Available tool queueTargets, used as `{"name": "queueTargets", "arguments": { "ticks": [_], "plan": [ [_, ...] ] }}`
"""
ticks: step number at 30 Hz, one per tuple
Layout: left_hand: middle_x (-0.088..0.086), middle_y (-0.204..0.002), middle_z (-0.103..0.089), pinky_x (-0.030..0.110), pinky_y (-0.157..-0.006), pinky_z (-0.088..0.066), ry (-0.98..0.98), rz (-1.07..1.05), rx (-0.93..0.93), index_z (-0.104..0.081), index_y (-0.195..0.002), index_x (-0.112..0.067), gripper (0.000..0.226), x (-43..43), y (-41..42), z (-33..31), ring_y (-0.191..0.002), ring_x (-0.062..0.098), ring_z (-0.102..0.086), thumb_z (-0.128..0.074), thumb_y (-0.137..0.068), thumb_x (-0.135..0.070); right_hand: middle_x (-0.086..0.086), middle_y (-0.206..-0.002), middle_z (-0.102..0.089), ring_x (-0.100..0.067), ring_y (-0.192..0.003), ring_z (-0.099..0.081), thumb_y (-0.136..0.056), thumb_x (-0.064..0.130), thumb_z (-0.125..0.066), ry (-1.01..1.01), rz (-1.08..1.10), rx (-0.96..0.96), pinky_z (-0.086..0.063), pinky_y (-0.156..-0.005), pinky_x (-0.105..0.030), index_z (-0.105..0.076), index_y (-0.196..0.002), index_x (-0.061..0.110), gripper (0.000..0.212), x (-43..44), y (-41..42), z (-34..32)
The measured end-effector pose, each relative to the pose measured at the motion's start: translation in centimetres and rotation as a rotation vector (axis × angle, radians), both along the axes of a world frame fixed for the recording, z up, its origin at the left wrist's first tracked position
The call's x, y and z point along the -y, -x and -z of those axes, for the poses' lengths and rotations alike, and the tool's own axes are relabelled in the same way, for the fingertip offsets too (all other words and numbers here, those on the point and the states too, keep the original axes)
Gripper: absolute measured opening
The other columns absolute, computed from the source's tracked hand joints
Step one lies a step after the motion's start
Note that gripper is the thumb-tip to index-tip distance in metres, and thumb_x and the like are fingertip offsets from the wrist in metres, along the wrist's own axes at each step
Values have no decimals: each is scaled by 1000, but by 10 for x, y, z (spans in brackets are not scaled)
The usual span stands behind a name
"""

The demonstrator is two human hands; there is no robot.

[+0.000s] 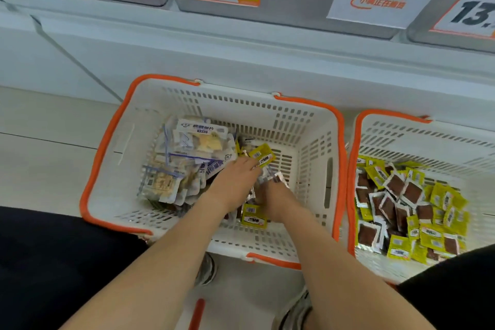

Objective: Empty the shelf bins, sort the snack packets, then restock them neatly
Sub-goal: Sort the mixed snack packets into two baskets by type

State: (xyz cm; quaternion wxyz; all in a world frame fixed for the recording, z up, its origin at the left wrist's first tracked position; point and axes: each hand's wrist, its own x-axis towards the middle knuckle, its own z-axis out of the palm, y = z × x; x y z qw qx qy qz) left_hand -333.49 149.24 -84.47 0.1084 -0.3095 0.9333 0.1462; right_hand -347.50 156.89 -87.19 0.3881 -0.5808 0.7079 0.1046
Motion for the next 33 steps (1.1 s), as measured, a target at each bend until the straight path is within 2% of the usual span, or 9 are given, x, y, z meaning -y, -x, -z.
{"name": "queueTargets", "arguments": {
  "ticks": [3,5,9,15,20,25,28,30,33],
  "plan": [
    [14,-168,-20,46,-121,-30,35,-33,200,-25,-162,-23,81,-6,-6,15,-156,33,-19,-70,-95,-24,-4,-79,-58,-29,-78,-61,-87,18,-71,-62,-19,26,-42,-60,-30,-59,-80,15,14,-6,-11,10],
    [14,-167,-18,47,-120,-29,91,-15,302,-14,-165,-26,95,-10,-8,22,-155,33,-17,-72,-91,-40,-6,-87,-64,-29,-81,-64,-88,24,-73,-84,-10,38,-44,-63,-32,-64,-89,15,13,-10,-14,15],
    [17,-160,-16,48,-115,-32,141,-40,394,-6,-160,-24,105,-17,3,34,-151,35,-21,-76,-85,-46,-4,-74,-56,-30,-77,-62,-87,29,-70,-139,150,103,-40,-58,-29,-53,-72,18,25,-6,-1,13],
    [13,-142,-42,44,-104,-40,164,-93,315,-37,-143,-17,68,-11,10,34,-133,32,-41,-70,-89,-40,-16,-122,-54,-35,-108,-59,-96,31,-64,185,452,-99,-52,-86,-41,-61,-115,5,33,11,24,4],
    [9,-121,-59,42,-94,-47,169,-90,232,-60,-129,-17,38,-7,7,30,-116,29,-56,-62,-92,-25,-12,-104,-65,-27,-87,-60,-100,13,-54,229,744,123,-37,-60,-32,-55,-116,4,18,6,10,8],
    [9,-104,-72,44,-90,-50,182,-90,219,-70,-116,-16,34,-5,6,22,-107,32,-65,-73,-83,-11,-11,-105,-65,-27,-88,-61,-100,25,-57,136,945,233,-40,-61,-32,-54,-115,7,24,0,1,4],
    [8,-107,-74,46,-90,-47,195,-106,184,-69,-115,-16,34,-5,5,18,-109,32,-65,-73,-82,-7,-10,-113,-64,-31,-99,-64,-96,27,-64,0,864,138,-49,-67,-33,-51,-121,8,34,2,8,-2],
    [5,-109,-76,45,-88,-45,195,-126,117,-69,-115,-16,38,-5,6,18,-105,31,-67,-75,-80,-3,-12,-119,-65,-33,-109,-65,-94,17,-64,-142,644,-4,-54,-79,-35,-55,-124,8,33,3,15,-9],
    [2,-108,-78,42,-82,-46,156,-211,-50,-72,-116,-18,48,-4,7,17,-97,30,-69,-77,-74,4,-10,-123,-65,-29,-109,-67,-96,3,-58,-228,269,-182,-54,-78,-35,-63,-122,9,27,5,13,-21]
  ]
}}
